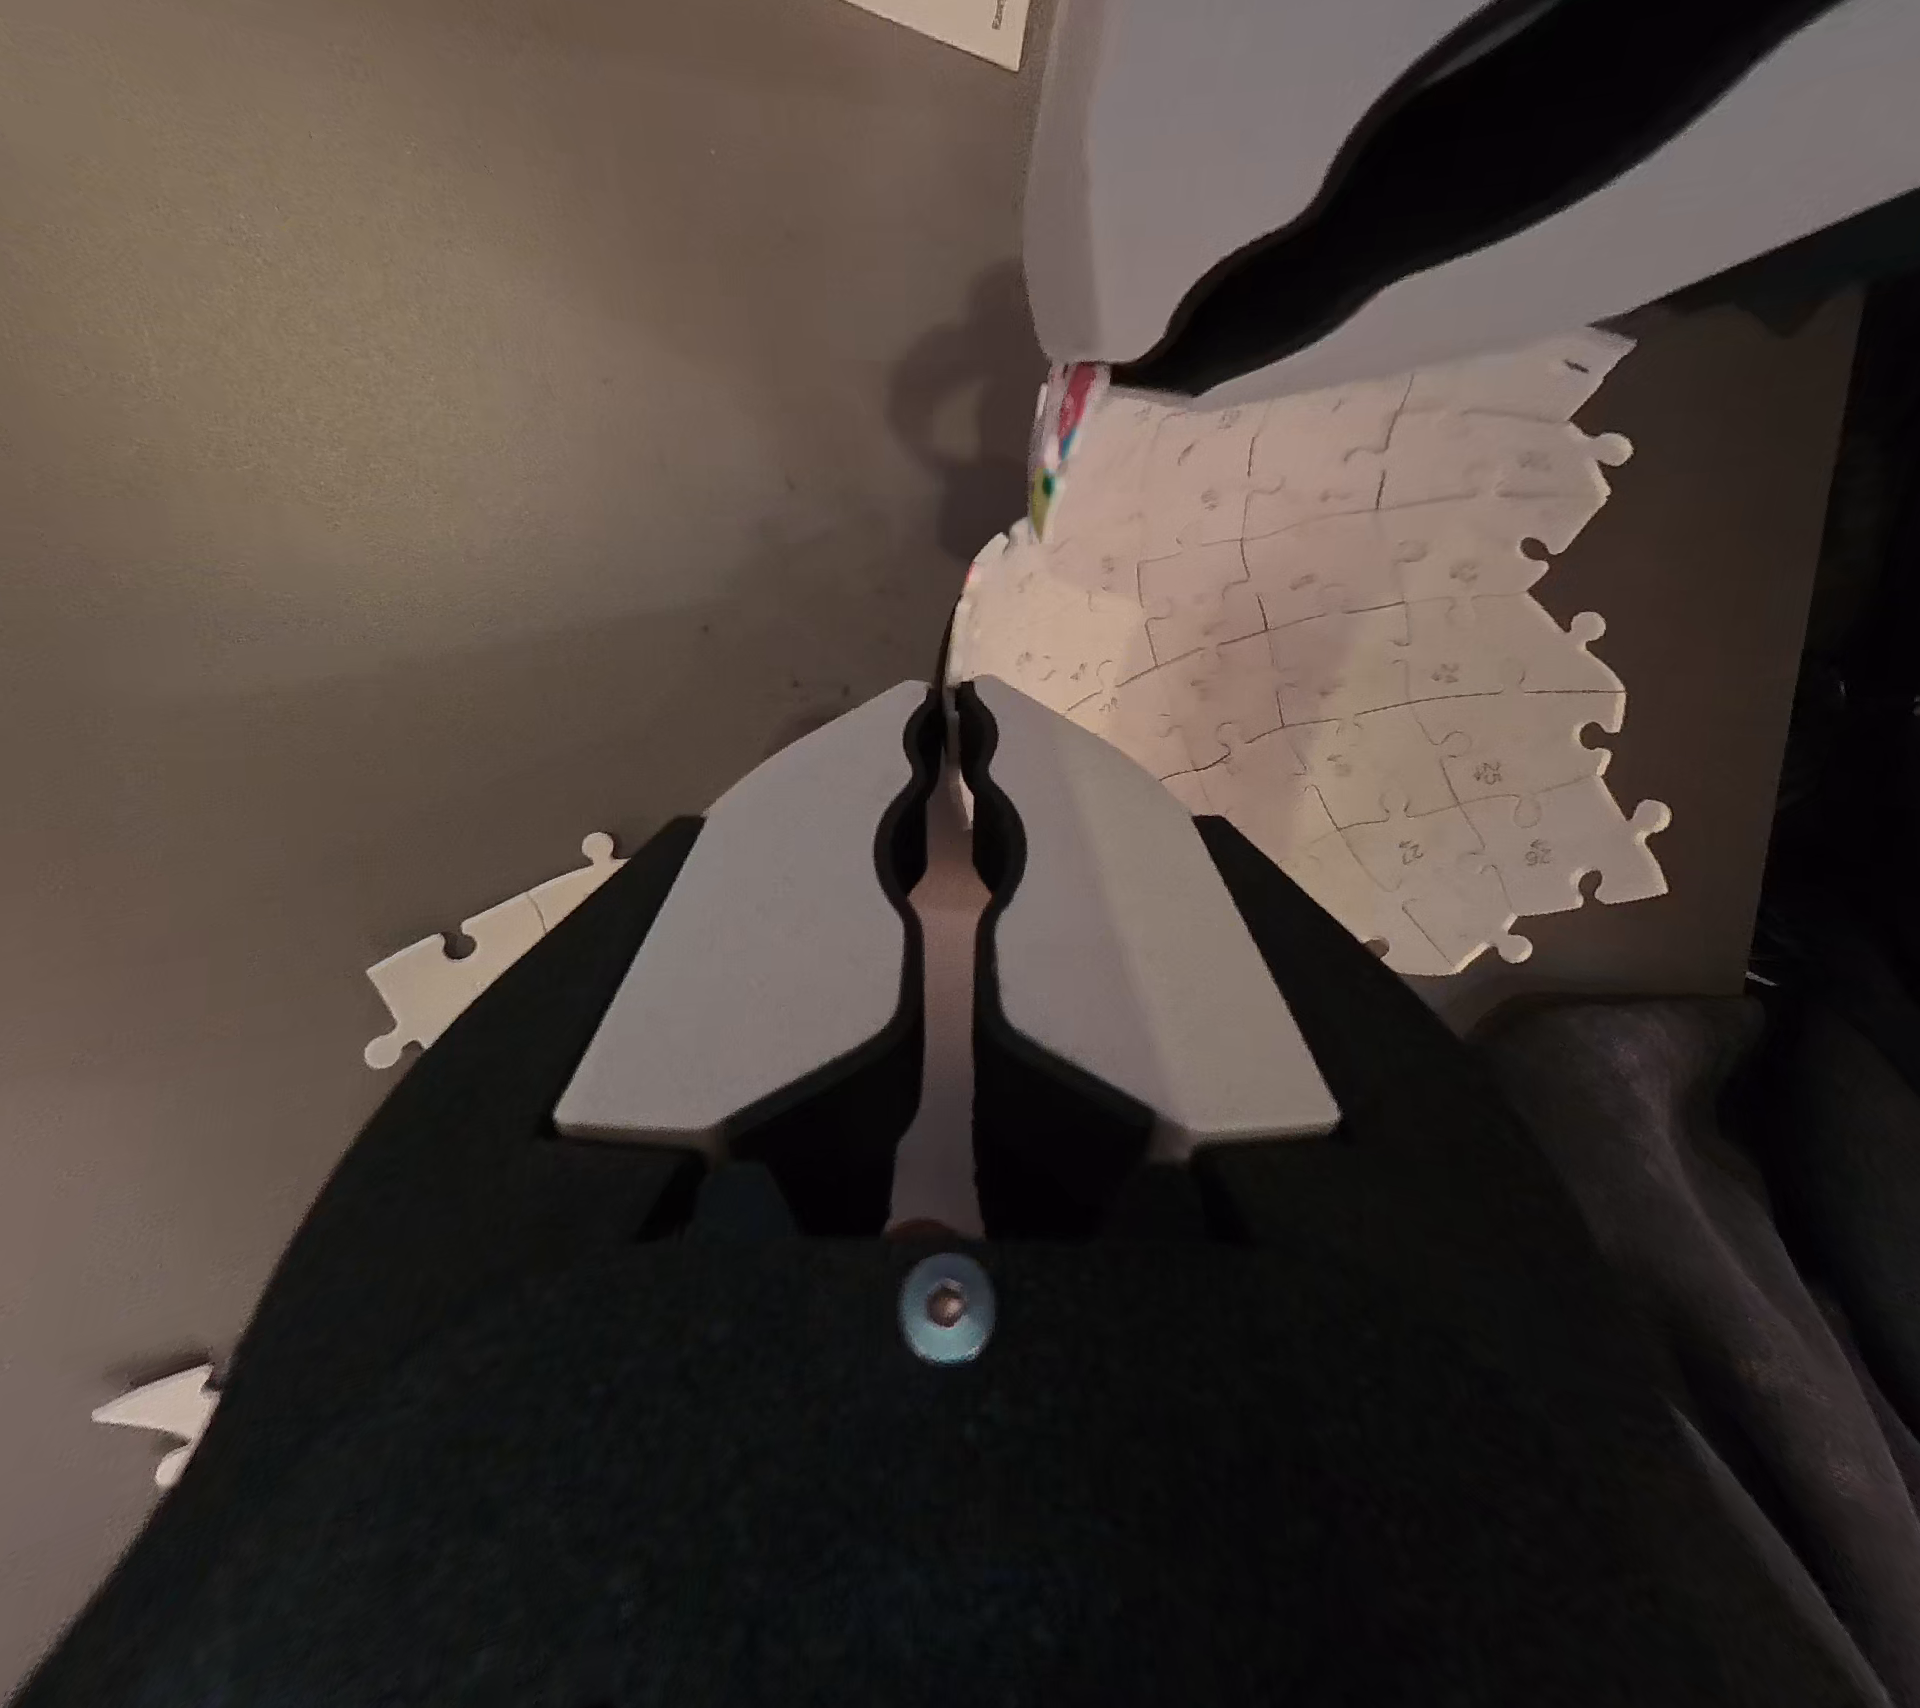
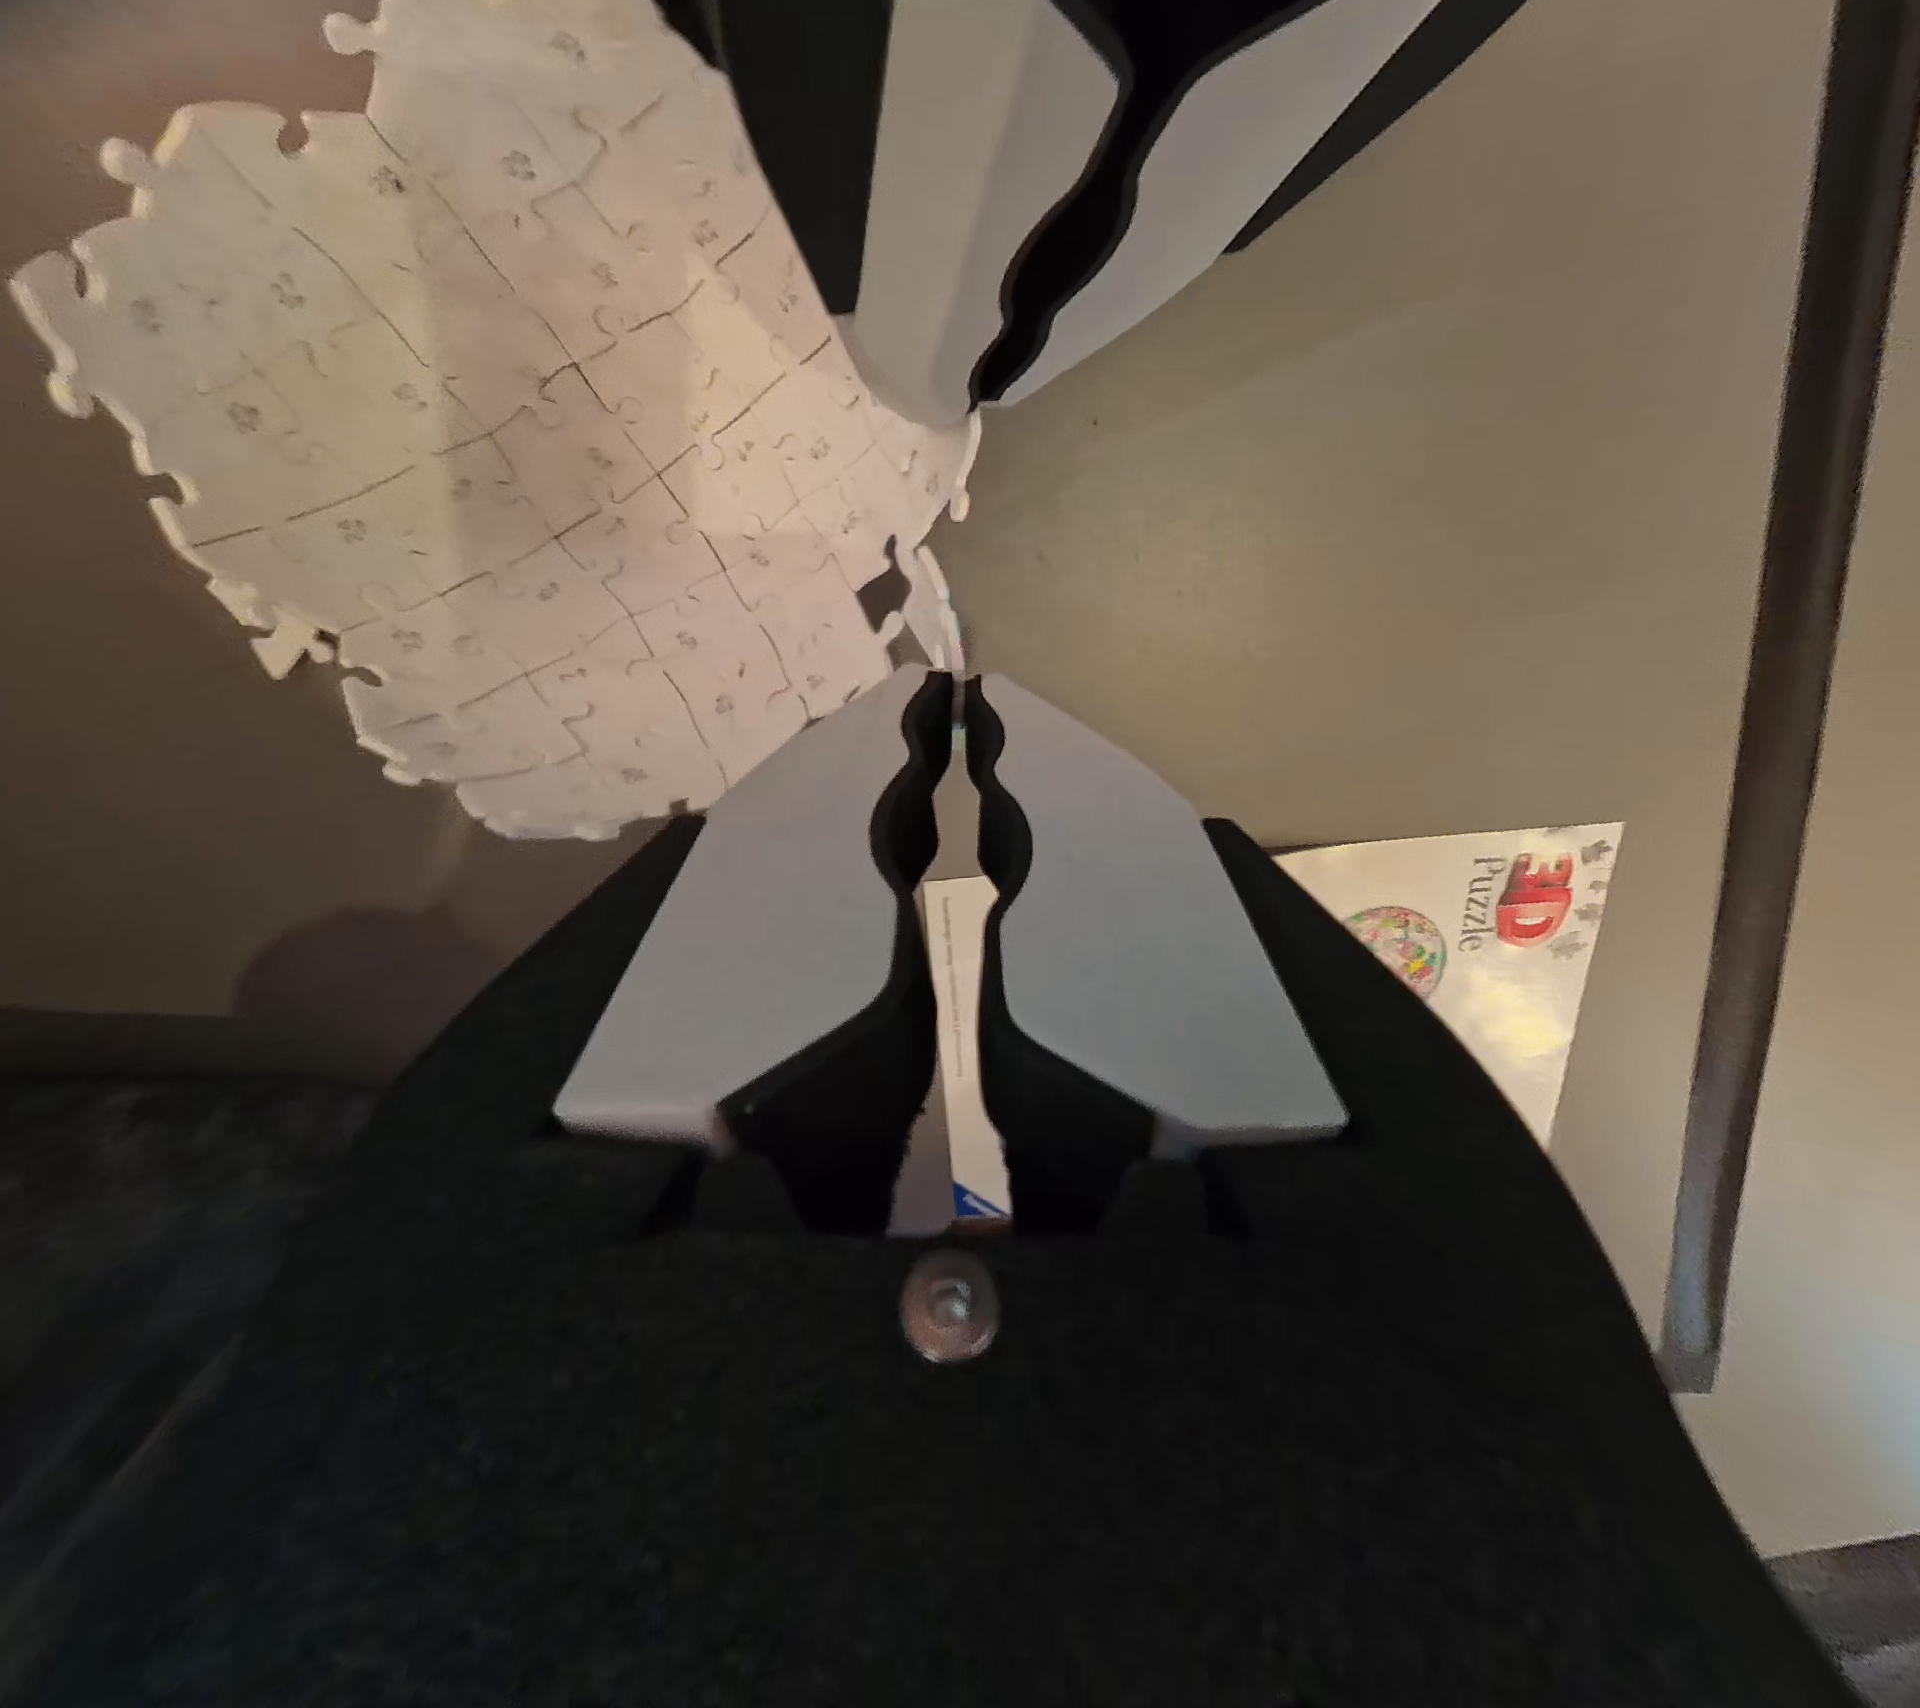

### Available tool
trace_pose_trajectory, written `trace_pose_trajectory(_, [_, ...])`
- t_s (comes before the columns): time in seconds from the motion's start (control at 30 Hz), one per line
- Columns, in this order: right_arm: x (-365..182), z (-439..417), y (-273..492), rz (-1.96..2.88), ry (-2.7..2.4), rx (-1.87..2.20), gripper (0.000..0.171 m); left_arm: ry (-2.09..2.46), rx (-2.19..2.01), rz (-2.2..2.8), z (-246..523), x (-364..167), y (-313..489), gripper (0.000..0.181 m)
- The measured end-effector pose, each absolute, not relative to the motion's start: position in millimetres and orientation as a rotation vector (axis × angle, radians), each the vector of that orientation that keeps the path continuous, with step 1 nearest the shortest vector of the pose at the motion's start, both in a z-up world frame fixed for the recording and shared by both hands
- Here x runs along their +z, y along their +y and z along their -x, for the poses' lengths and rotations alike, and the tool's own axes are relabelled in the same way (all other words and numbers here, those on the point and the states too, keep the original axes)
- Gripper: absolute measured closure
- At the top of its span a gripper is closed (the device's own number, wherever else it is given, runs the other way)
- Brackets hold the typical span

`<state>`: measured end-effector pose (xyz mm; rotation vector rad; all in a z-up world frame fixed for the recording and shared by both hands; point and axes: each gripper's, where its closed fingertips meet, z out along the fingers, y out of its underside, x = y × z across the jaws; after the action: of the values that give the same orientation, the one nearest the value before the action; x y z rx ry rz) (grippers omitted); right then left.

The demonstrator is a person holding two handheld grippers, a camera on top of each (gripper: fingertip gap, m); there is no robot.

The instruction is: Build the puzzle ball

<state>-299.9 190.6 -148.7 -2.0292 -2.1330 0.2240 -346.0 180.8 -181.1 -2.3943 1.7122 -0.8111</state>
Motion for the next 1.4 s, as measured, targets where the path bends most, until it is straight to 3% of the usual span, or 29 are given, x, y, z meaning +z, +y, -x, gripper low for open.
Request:
trace_pose_trajectory(0.33, [-108.7,269.0,187.8,2.102,-1.96,0.384,0.169,1.703,-0.812,2.42,346.9,-182.3,180.3,0.179])
trace_pose_trajectory(0.47, [-148.9,210.6,164.5,2.629,-1.87,0.43,0.169,1.703,-0.811,2.429,348.2,-182.7,179.6,0.179])
trace_pose_trajectory(0.67, [-193.4,205.6,176.2,2.795,-1.869,0.553,0.169,1.681,-0.837,2.457,349.3,-184.4,178.4,0.179])
trace_pose_trajectory(0.9, [-207.4,203.3,187.5,2.786,-1.878,0.649,0.151,1.683,-0.822,2.46,349.5,-184.4,178.1,0.179])
trace_pose_trajectory(1.1, [-139.1,289.1,215.8,2.101,-1.74,1.045,0.147,1.684,-0.822,2.459,349.6,-184.3,178.3,0.179])
trace_pose_trajectory(1.4, [-171.6,327.3,187.7,2.175,-1.926,1.291,0.151,1.672,-0.827,2.458,349.3,-183.2,179.0,0.179])
